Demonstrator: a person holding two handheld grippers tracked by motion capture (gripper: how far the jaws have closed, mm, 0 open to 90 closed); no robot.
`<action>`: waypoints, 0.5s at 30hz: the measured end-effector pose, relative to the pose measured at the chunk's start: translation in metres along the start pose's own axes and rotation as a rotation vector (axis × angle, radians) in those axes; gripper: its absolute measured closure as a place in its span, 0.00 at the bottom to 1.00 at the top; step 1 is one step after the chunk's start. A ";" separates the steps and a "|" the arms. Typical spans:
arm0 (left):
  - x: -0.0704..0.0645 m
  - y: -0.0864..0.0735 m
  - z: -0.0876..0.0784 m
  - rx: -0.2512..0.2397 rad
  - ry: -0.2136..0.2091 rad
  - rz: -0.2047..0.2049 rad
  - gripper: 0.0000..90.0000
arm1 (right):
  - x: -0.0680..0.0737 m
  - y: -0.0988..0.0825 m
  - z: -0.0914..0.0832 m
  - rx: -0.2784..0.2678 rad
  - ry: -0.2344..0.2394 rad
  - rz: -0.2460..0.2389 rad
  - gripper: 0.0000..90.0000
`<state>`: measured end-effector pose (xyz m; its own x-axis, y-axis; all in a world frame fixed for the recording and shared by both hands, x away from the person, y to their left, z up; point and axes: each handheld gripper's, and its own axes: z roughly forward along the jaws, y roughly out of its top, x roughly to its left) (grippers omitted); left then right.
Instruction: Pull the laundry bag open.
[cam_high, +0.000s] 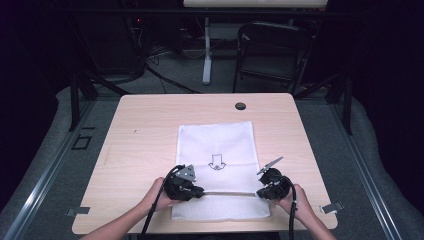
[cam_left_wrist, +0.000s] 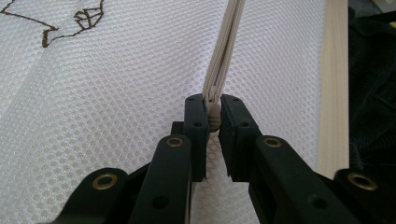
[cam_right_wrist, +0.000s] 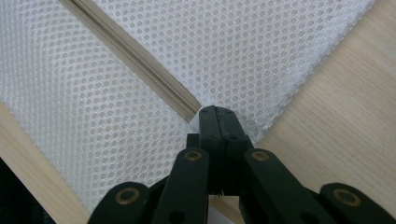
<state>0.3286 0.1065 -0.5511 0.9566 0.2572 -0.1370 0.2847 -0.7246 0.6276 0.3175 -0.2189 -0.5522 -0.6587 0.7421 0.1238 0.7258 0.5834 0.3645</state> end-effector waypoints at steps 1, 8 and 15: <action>0.000 0.000 -0.001 -0.002 -0.006 -0.003 0.91 | 0.000 0.000 0.000 0.001 -0.002 -0.001 1.00; 0.001 -0.005 -0.006 -0.007 -0.005 -0.002 0.91 | 0.000 0.000 0.000 0.000 0.003 0.001 1.00; 0.003 -0.012 -0.011 -0.011 0.000 -0.010 0.91 | 0.000 0.000 0.000 -0.001 0.003 0.000 1.00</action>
<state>0.3271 0.1231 -0.5502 0.9536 0.2645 -0.1435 0.2938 -0.7150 0.6344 0.3176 -0.2192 -0.5523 -0.6589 0.7415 0.1263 0.7259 0.5828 0.3653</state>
